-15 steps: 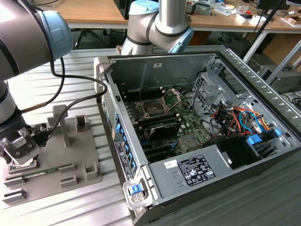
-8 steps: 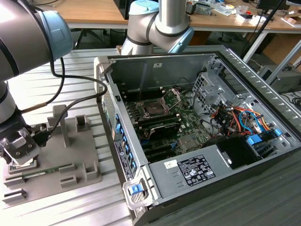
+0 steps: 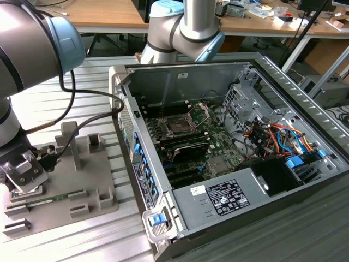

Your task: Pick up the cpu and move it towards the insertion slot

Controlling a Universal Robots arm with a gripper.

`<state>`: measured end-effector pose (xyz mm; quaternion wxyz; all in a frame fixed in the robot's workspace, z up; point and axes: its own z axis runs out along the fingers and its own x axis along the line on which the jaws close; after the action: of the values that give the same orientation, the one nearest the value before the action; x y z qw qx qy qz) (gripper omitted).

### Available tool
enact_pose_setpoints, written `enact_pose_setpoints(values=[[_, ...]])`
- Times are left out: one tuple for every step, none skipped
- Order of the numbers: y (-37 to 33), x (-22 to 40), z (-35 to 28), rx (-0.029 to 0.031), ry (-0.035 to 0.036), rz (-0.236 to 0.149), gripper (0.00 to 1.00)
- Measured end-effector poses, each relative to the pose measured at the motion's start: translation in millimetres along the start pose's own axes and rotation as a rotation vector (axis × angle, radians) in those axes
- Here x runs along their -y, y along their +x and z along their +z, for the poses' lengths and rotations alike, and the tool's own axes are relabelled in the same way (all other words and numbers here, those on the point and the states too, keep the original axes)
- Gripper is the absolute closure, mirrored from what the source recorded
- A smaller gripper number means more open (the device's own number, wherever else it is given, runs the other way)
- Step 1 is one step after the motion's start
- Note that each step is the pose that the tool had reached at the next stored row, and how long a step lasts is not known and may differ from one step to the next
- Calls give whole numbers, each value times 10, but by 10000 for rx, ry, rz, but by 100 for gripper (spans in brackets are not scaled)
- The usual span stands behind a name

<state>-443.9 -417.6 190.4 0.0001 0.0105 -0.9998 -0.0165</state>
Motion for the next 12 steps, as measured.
enact_pose_setpoints(values=[[0,0,5,0,0,0,38],[0,0,16,1,-1,0,38],[0,1,19,-1,0,0,38],[0,1,19,-1,1,0,38],[0,1,19,-2,1,0,38],[0,1,21,0,0,-1,38],[0,1,21,0,0,0,38],[0,1,21,-2,1,0,40],[0,1,21,-2,0,0,45],[0,1,21,-1,0,0,45],[0,1,22,0,0,0,45],[0,1,22,0,-1,0,45]])
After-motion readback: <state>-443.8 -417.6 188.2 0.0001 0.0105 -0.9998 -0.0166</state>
